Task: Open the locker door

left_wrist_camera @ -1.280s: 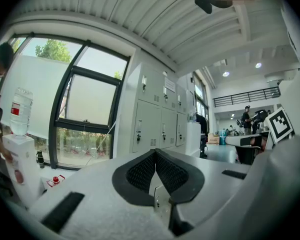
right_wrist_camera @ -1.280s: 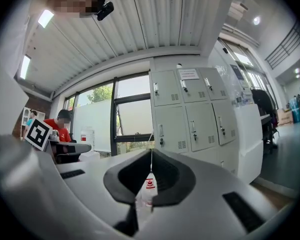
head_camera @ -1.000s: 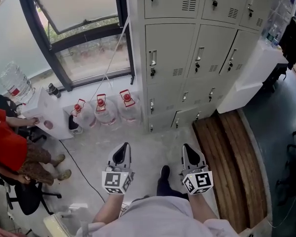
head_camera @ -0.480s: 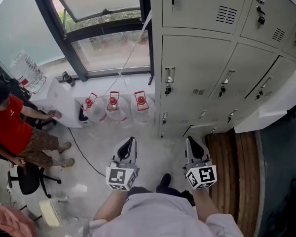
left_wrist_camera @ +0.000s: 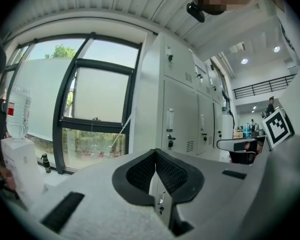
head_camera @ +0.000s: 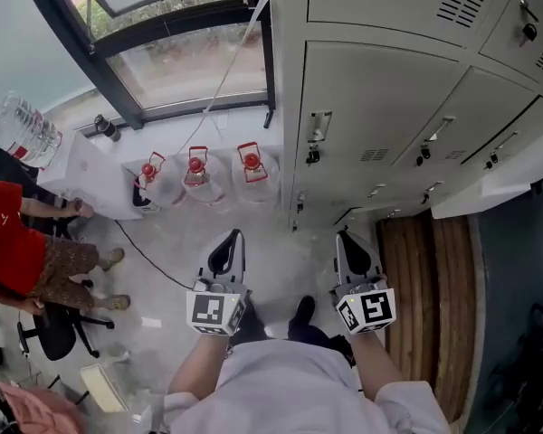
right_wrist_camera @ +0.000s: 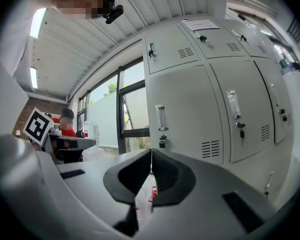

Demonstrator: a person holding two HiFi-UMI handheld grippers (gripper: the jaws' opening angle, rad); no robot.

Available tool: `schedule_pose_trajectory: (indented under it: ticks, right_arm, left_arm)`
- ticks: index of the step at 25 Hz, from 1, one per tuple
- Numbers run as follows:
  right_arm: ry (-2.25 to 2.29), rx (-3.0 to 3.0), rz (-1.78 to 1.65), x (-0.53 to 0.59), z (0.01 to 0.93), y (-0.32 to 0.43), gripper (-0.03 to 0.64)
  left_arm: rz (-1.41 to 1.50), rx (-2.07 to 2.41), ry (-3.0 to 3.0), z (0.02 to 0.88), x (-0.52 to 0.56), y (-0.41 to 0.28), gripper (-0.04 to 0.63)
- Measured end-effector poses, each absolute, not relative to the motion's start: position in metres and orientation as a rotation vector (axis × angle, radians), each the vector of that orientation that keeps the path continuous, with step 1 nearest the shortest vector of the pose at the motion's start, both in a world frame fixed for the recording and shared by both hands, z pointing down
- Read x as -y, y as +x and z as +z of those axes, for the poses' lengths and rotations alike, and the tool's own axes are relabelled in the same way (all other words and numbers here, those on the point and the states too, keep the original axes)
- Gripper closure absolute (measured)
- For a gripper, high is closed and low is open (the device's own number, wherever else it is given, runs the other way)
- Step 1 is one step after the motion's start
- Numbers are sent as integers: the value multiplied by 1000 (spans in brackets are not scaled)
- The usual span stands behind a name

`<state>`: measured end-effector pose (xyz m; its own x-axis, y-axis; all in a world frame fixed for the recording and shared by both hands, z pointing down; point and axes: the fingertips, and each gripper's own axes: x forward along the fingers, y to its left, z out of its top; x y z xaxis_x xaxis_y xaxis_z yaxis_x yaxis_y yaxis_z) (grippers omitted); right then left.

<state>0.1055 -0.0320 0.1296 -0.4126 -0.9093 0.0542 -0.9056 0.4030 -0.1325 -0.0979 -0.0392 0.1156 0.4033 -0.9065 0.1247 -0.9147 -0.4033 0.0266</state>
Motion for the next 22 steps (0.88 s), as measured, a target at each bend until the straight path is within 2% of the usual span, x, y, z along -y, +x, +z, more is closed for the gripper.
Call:
schedule_pose_trajectory:
  ticks: [6,22]
  right_arm:
    - [-1769,-2577,-243,57,154,86,603]
    - [-1832,-2599,-379,73,254,44,603]
  left_arm:
    - [138,1583,2573,138,73,-116,586]
    - [224,1524,2447,253,70,-146,586]
